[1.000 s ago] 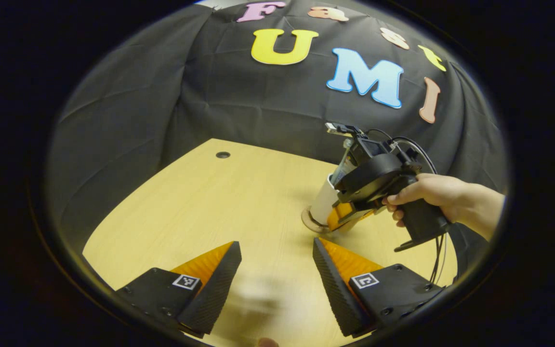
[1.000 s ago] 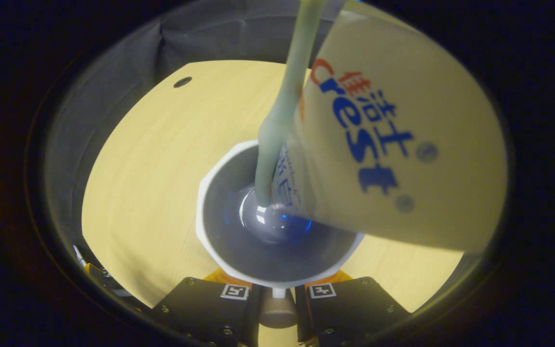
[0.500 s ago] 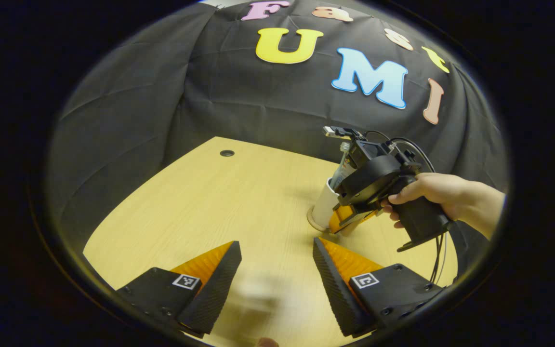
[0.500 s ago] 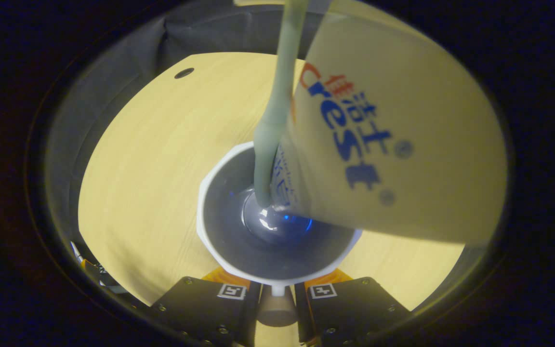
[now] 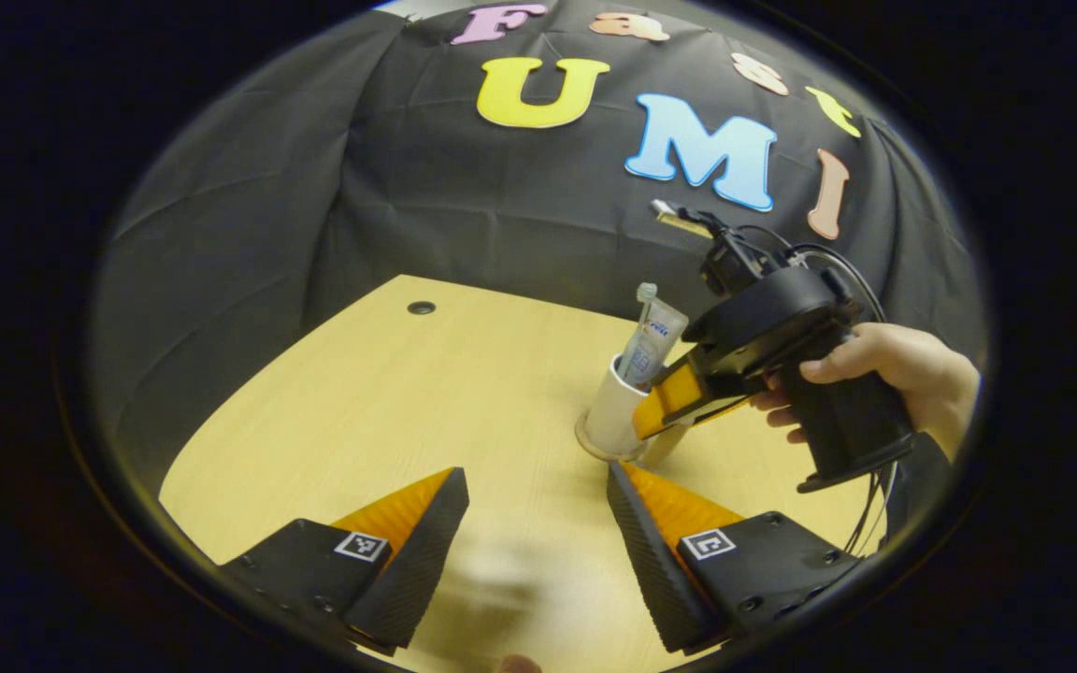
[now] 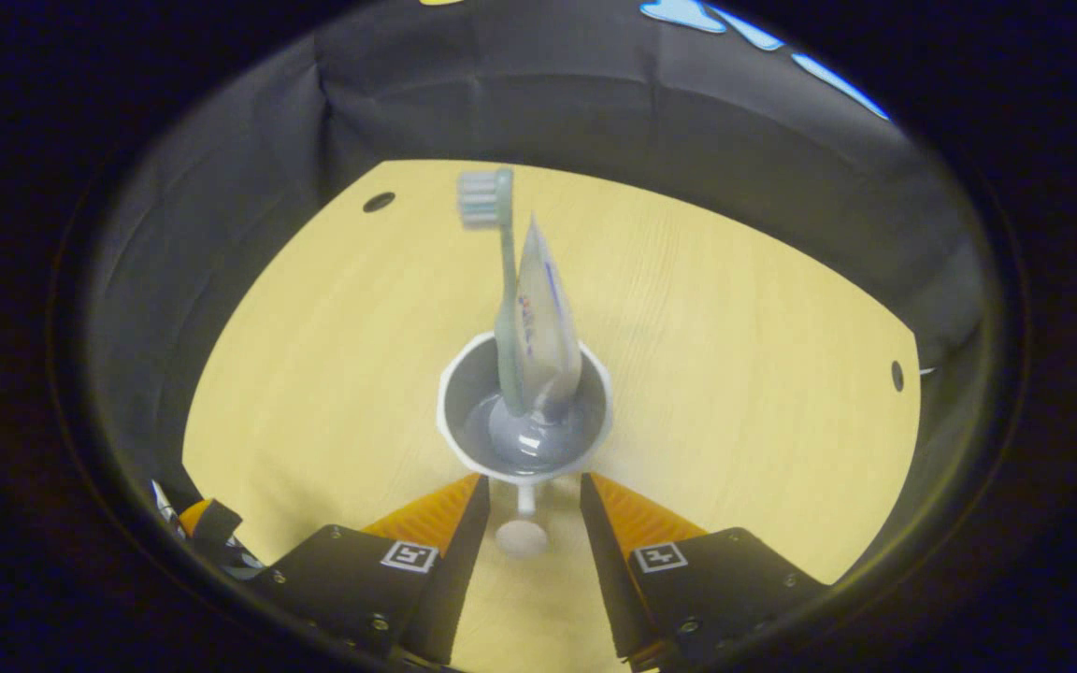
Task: Put the toothbrush and toothpaste on the desktop into the cup, then pick up the cup and place it on the coaster on the desktop.
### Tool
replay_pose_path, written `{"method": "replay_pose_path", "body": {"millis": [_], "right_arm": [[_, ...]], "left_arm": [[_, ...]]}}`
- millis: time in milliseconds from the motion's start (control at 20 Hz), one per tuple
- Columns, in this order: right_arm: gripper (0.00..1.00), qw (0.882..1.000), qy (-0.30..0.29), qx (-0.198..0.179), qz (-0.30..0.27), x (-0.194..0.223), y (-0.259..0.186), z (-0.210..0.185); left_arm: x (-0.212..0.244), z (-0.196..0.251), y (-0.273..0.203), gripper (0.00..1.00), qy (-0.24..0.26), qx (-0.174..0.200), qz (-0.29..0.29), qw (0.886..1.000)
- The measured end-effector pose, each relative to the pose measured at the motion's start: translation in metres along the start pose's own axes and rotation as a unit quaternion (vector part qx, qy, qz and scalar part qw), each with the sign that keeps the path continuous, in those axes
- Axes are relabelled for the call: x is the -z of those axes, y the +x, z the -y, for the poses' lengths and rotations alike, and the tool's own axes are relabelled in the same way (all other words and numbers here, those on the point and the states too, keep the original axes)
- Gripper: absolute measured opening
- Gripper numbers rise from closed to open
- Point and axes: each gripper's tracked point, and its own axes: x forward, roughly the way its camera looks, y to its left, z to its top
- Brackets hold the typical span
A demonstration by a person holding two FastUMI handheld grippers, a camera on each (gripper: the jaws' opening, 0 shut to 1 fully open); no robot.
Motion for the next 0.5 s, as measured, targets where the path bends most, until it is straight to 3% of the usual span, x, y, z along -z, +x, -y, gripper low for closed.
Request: {"method": "replay_pose_path", "body": {"millis": [250, 500], "right_arm": [[0.70, 0.998, 0.035, -0.004, 0.059, -0.004, -0.046, 0.015], [0.79, 0.989, 0.073, 0.030, 0.124, 0.007, -0.097, 0.049]], "left_arm": [[-0.002, 0.025, 0.002, 0.98, 0.017, 0.019, 0.007, 1.000], [-0.017, 0.055, 0.002, 0.98, 0.037, 0.042, 0.029, 0.998]]}}
